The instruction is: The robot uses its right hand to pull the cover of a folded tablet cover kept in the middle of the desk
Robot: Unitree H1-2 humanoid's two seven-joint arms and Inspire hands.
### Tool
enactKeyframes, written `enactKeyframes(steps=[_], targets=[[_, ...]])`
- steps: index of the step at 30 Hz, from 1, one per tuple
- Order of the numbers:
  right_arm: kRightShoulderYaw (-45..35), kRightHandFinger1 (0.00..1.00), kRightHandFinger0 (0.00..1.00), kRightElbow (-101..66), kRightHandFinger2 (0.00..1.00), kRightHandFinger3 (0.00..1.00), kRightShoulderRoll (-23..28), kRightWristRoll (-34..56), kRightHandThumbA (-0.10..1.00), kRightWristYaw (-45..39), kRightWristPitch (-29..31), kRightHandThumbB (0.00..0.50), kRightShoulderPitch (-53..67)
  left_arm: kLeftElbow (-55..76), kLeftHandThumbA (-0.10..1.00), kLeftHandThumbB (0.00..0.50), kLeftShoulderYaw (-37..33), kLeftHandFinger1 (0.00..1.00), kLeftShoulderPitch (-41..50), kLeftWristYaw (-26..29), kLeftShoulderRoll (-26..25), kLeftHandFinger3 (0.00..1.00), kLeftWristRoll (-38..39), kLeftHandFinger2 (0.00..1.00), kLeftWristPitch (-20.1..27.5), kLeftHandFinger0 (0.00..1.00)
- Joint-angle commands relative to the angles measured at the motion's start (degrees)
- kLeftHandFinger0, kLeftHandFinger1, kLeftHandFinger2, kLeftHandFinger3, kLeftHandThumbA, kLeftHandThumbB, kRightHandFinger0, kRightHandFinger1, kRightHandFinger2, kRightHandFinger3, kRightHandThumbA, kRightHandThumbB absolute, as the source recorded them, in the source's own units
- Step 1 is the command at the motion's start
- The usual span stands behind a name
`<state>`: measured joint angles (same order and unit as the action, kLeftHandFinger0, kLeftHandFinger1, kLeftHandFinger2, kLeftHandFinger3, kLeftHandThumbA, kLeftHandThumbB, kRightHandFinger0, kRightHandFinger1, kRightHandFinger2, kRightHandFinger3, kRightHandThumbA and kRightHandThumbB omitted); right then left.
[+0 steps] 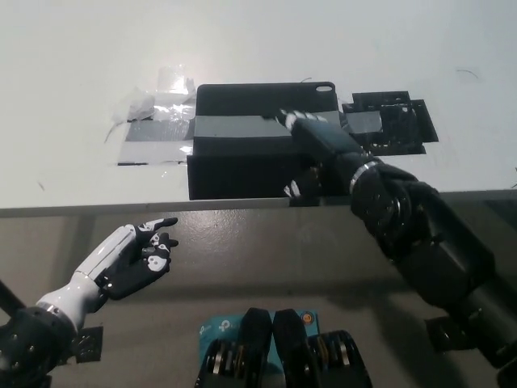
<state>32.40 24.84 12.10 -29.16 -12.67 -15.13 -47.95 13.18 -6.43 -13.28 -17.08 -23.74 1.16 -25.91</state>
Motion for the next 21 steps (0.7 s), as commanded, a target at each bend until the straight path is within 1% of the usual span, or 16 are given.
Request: enactKeyframes(steps=[1,2,3,5,7,9,11,14,16,18,19,20,21], targets=[[1.48,1.0,1.0,4.42,1.0,1.0,0.97,-5.17,1.0,2.84,5.72,0.5,-3.9,0.9,1.0,0.119,0.54,0.81,-0.89,-0.86,-1.08,1.0,-0.07,0.93,-1.02,0.74],[2.08,1.0,1.0,4.78,1.0,1.0,1.19,-5.83,1.0,2.32,5.05,0.5,-3.77,0.96,1.0,0.127,0.48,0.8,-0.89,-0.94,-1.17,1.0,-0.11,0.93,-1.02,0.74],[3.54,1.0,1.0,5.98,1.0,1.0,1.61,-7.58,1.0,1.58,4.2,0.5,-3.88,0.92,1.0,0.121,0.45,0.81,-1.23,-1.2,-1.49,1.0,-0.14,0.93,-1.02,0.74],[4.66,1.0,1.0,6.78,1.0,1.0,1.67,-9.03,1.0,0.45,2.74,0.5,-4.25,1.15,1.0,0.132,0.44,0.81,-1.33,-1.3,-1.62,1.0,-0.3,0.93,-1.02,0.74],[4.89,1.0,1.0,7.77,1.0,1.0,1.46,-9.28,1.0,0.5,2.56,0.5,-4.17,1.33,1.0,0.123,0.45,0.81,-1.33,-1.29,-1.6,1.0,-0.39,0.93,-1.02,0.74],[5.62,1.0,1.0,9.19,1.0,1.0,1.0,-9.86,1.0,0.05,2.4,0.5,-3.91,2.03,1.0,0.096,0.49,0.81,-1.45,-1.44,-1.72,1.0,-0.33,0.93,-1.02,0.74],[7.27,1.0,1.0,9.06,1.0,1.0,0.6,-11.6,1.0,-0.06,2.99,0.498,-3.17,2.23,1.0,0.074,0.61,0.82,-1.5,-1.46,-1.73,1.0,-0.24,0.94,-1.02,0.76],[8.33,1.0,1.0,8.46,1.0,1.0,0.01,-12.8,1.0,0.47,3.61,0.5,-2.17,2.36,1.0,0.063,0.55,0.82,-1.74,-1.64,-1.9,1.0,-0.42,0.94,-1.02,0.75],[8.19,1.0,1.0,7.37,1.0,1.0,-0.3,-13.01,1.0,1.4,4.29,0.5,-1.31,2.35,1.0,0.068,0.73,0.82,-1.72,-1.61,-1.73,1.0,-0.24,0.94,-1.02,0.75],[8.46,1.0,1.0,6.41,1.0,1.0,-0.16,-13.8,1.0,2.39,5.45,0.5,-0.78,2.52,1.0,0.064,0.69,0.82,-1.71,-1.61,-1.76,1.0,-0.32,0.94,-1.02,0.75],[8.64,1.0,1.0,5.2,1.0,1.0,-0.01,-14.32,1.0,1.98,5.12,0.5,-0.51,2.61,1.0,0.06,0.66,0.82,-1.72,-1.66,-1.83,1.0,-0.36,0.94,-1.02,0.75],[8.79,1.0,1.0,3.27,1.0,1.0,0.49,-15.07,1.0,2.47,5.48,0.484,0.11,2.52,1.0,0.052,0.71,0.82,-1.72,-1.58,-1.75,1.0,-0.36,0.94,-1.02,0.75],[8.6,1.0,1.0,2.57,1.0,1.0,0.79,-15.19,1.0,3.08,6.26,0.496,0.46,2.55,1.0,0.057,0.77,0.82,-1.68,-1.44,-1.63,1.0,-0.39,0.95,-1.02,0.75]])
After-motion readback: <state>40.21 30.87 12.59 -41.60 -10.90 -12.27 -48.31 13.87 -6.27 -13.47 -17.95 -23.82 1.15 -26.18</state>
